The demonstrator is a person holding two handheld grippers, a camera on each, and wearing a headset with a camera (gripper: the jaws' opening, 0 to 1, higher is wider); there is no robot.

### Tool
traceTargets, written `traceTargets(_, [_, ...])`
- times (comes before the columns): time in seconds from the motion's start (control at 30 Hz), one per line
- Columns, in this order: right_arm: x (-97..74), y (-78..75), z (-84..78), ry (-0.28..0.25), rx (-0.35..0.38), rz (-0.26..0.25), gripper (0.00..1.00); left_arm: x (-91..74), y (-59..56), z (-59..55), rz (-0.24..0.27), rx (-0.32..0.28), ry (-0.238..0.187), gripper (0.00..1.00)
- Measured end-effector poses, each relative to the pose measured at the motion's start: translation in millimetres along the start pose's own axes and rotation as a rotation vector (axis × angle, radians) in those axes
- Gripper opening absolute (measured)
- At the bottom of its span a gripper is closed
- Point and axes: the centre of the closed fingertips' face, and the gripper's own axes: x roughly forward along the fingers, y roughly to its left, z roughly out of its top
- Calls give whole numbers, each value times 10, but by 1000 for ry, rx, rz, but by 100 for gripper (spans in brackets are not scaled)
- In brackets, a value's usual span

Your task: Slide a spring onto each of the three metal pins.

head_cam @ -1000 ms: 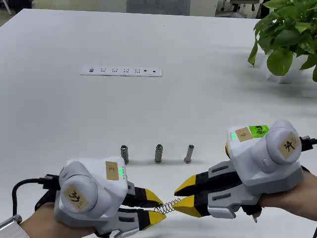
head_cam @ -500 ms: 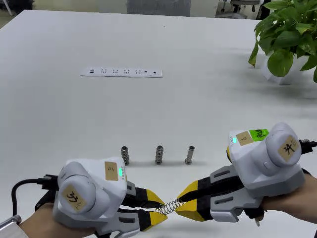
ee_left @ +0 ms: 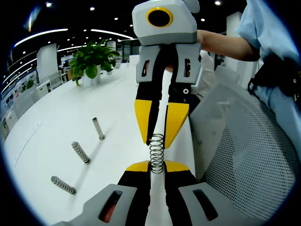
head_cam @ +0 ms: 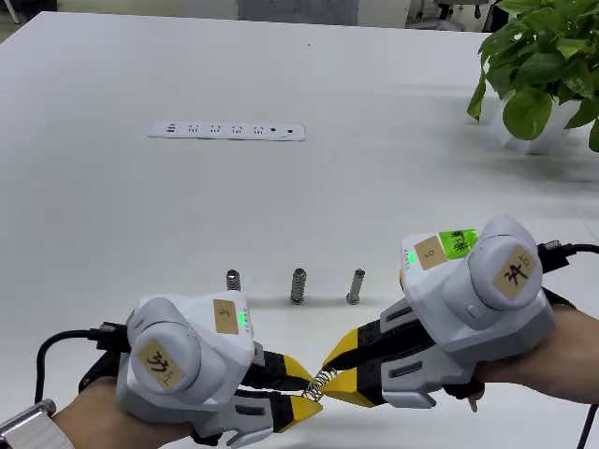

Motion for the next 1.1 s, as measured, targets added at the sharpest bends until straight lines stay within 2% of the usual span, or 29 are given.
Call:
traceTargets(0.1, [-16,5,-18,31,-40,6,12,2,-8,8,0,6,-1,9])
traceTargets(0.17, [-31,-5,-30,62,-93,9,13,4,-7,16,0,6,-3,9])
traceTargets(0.4, [20,28,-46,131,-136,57,15,29,-24,37,-6,15,-6,9])
traceTargets(0.73, [96,18,-149,184,-148,94,14,51,-39,64,-12,18,-14,9])
traceTargets(1.1, [113,48,-176,201,-145,117,13,79,-68,49,-28,40,4,10])
